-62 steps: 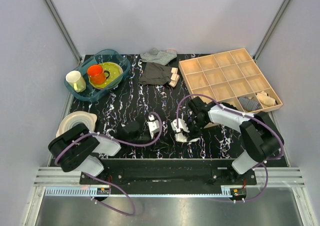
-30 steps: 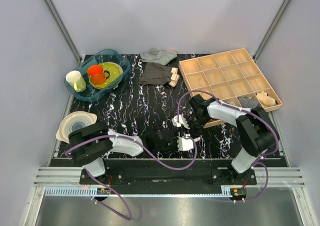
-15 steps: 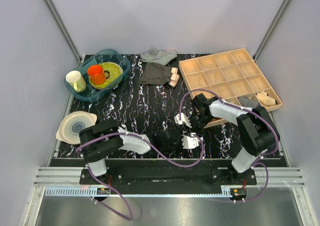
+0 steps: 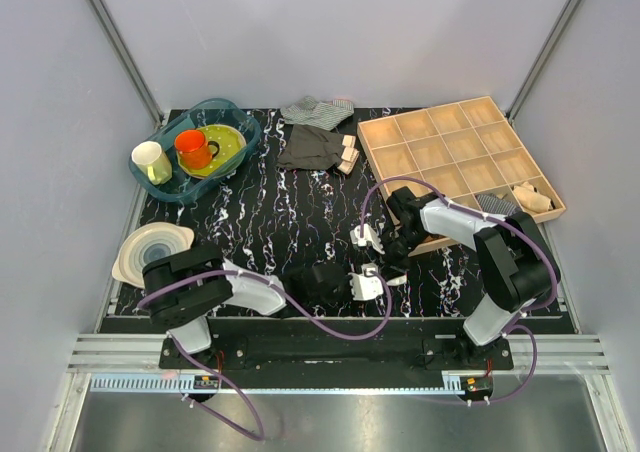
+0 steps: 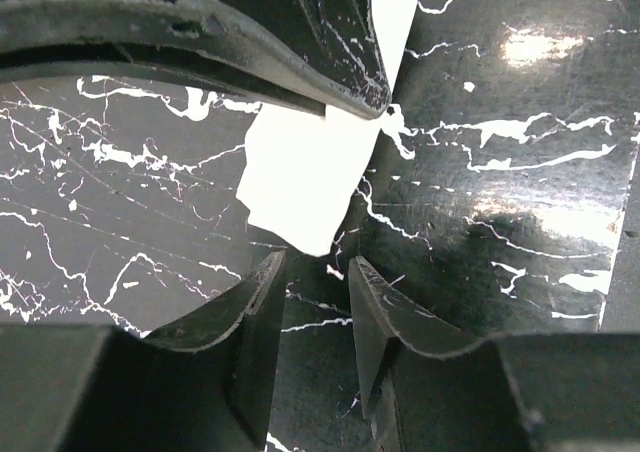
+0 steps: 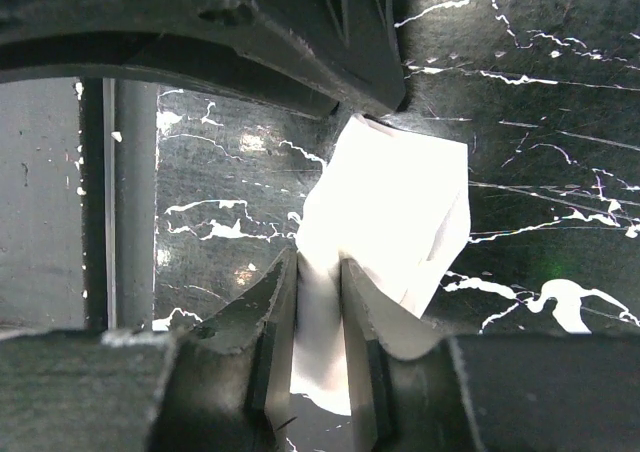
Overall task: Roll the underwear
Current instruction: Roll the underwear to the center of the board.
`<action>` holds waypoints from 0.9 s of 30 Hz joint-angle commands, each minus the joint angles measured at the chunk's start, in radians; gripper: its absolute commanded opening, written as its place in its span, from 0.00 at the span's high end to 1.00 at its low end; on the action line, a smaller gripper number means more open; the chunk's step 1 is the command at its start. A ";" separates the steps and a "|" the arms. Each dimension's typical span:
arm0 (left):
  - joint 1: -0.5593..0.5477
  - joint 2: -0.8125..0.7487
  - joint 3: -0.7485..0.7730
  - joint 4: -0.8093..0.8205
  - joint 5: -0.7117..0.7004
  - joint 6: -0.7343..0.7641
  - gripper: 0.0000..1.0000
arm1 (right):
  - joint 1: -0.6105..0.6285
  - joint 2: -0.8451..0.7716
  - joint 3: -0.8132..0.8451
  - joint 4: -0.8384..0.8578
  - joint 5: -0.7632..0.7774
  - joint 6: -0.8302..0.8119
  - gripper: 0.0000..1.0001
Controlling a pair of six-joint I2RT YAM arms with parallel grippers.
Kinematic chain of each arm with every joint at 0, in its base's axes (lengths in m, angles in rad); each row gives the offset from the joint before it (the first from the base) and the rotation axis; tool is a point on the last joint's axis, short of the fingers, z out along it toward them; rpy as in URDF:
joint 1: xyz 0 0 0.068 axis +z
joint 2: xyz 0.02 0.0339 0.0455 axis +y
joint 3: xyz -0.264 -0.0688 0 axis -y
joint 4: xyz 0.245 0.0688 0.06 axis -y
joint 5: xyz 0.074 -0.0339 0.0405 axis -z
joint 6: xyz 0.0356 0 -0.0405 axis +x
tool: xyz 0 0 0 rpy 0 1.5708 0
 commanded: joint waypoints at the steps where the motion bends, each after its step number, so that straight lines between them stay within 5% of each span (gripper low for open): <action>1: -0.003 -0.057 -0.023 -0.015 -0.034 -0.002 0.61 | -0.003 -0.010 0.003 -0.016 -0.030 0.013 0.71; 9: -0.039 -0.185 -0.029 -0.046 -0.060 0.051 0.57 | -0.003 0.002 0.001 -0.016 -0.033 0.017 0.70; 27: -0.052 0.068 0.167 -0.069 -0.017 0.105 0.52 | -0.015 0.013 0.003 -0.019 -0.036 0.032 0.70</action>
